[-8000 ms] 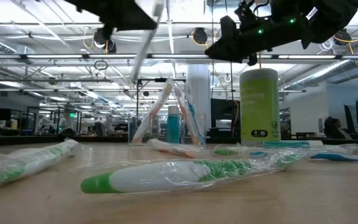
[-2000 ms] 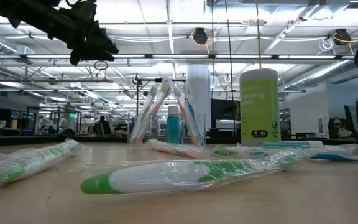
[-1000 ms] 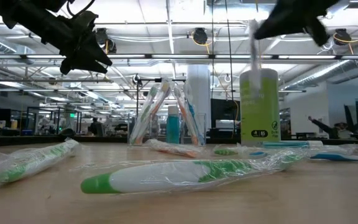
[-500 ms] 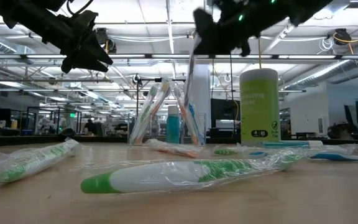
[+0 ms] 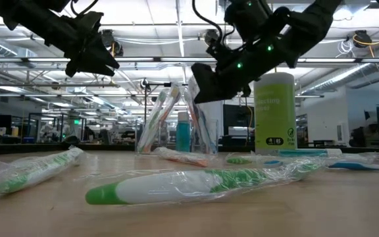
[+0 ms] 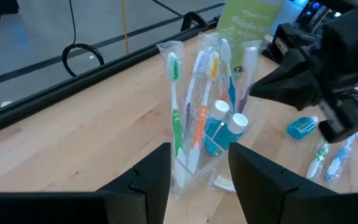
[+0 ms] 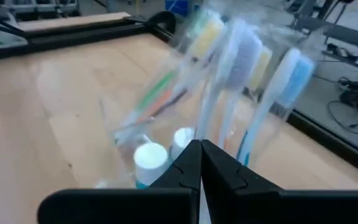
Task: Pick & Place toothbrushing station
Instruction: Put the purple toothbrush into the transparent organizer, then put the green toothbrush into the transparent organizer
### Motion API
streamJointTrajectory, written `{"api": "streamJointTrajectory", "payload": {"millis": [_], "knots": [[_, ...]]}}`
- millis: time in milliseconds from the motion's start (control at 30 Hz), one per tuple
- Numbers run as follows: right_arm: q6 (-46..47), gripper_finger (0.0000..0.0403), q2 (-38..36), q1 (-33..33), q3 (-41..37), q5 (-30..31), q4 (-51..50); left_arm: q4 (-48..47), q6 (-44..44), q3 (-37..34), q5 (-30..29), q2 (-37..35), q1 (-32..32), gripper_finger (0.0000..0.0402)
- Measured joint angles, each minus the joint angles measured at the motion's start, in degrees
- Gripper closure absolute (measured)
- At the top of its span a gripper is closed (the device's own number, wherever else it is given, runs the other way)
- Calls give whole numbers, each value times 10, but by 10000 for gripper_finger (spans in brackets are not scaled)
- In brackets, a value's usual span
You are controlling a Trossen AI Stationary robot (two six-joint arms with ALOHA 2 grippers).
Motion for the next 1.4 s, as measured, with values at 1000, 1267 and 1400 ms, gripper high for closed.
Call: {"api": "streamJointTrajectory", "payload": {"millis": [1000,1267,1400], "knots": [[1,254,-132,6,-1,-6,-179,-102,-240,0,7,21,-144,238],[-28,257,-132,-1,-1,-6,-197,-82,-387,0,16,118,-278,238],[-56,254,-132,-14,-1,-5,-148,-61,-488,0,7,184,-330,238]]}}
